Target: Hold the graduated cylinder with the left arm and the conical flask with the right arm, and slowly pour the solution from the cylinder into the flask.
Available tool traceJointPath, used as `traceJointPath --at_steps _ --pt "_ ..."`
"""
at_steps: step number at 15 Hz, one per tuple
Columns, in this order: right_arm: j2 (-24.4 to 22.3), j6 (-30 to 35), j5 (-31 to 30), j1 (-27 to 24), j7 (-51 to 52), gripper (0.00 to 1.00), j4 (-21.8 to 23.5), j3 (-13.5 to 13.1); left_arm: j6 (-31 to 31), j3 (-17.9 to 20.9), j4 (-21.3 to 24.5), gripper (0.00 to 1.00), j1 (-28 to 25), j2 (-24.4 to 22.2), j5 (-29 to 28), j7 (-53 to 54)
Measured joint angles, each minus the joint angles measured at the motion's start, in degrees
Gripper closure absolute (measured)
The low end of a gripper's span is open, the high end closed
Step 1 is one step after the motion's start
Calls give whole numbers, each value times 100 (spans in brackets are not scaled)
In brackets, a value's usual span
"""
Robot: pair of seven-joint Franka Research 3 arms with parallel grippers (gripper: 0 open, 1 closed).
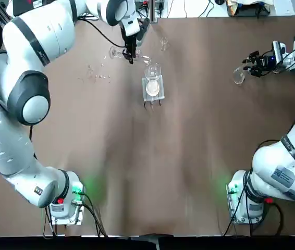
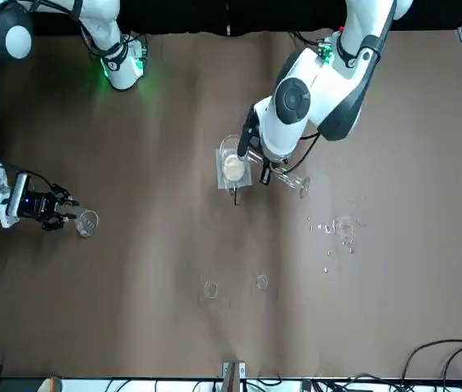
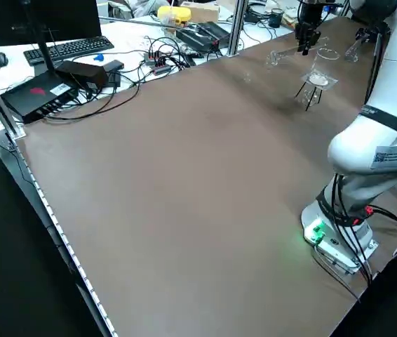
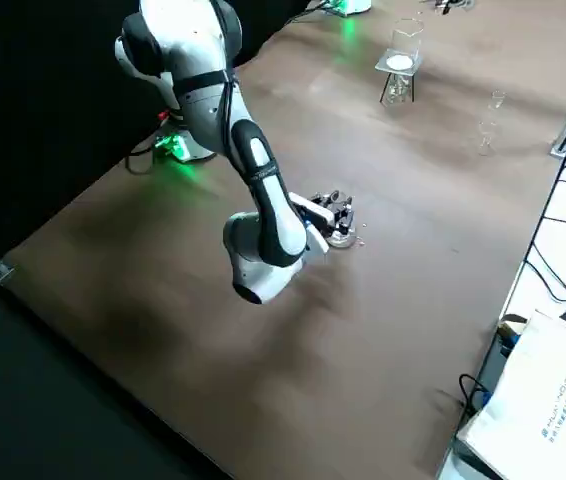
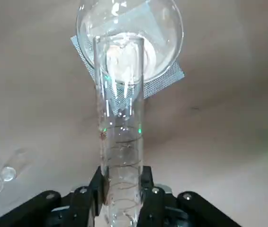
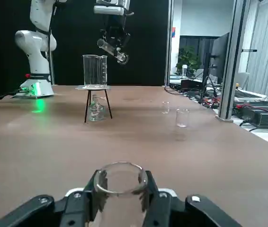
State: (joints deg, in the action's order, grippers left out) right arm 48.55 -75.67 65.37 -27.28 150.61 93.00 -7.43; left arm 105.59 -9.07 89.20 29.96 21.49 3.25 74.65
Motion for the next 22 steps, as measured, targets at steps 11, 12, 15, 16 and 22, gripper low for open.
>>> traceJointPath --at_steps 11,12,15,16,22 --pt "48 -15 25 -31 -14 58 4 0 1 -1 33 66 178 3 -369 -314" --pt "48 -15 27 -45 -14 58 -3 0 1 -1 34 66 185 3 -403 -315" --pt "48 -15 36 -68 -14 58 -7 0 5 -1 35 66 272 3 -532 -395" --pt "48 -15 39 -68 -14 58 -7 0 5 -1 35 66 298 3 -581 -409" --pt "105 -9 87 -68 -14 58 -8 21 5 0 35 66 364 3 -726 -470"
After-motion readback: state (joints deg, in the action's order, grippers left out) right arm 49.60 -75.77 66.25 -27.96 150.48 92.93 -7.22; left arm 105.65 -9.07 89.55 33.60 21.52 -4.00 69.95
